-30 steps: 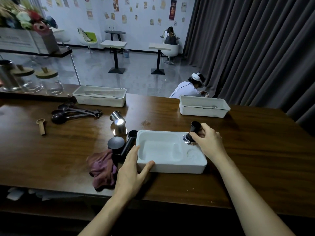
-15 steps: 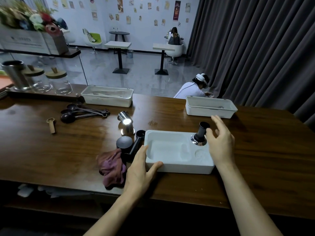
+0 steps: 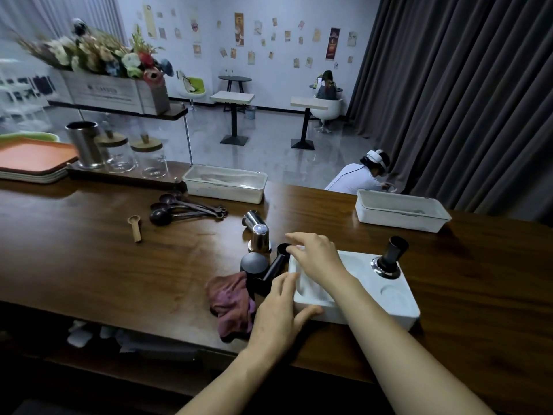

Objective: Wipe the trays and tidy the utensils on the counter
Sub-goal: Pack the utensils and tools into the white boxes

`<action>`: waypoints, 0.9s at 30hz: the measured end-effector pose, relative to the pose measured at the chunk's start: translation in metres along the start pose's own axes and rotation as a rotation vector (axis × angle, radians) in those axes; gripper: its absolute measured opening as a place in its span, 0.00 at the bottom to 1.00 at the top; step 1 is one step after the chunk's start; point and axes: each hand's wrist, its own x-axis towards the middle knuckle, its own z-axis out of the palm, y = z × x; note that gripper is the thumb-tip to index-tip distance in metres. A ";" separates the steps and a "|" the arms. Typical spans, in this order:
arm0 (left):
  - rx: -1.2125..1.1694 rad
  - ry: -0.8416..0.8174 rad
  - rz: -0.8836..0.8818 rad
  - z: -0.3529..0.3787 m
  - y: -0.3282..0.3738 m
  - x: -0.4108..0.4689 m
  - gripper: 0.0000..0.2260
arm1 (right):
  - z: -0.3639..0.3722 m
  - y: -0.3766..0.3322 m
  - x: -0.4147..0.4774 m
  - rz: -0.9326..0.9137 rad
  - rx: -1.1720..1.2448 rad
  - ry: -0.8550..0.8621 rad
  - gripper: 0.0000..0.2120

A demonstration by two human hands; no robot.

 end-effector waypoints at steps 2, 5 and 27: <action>0.000 -0.010 0.013 0.000 -0.001 0.001 0.36 | 0.010 -0.008 0.015 0.015 -0.035 -0.027 0.17; -0.017 -0.028 0.013 0.000 -0.006 0.005 0.36 | 0.022 -0.021 0.029 -0.012 -0.064 -0.026 0.16; -0.002 -0.089 -0.008 0.000 -0.005 0.014 0.23 | 0.057 -0.053 0.024 -0.132 -0.324 -0.206 0.18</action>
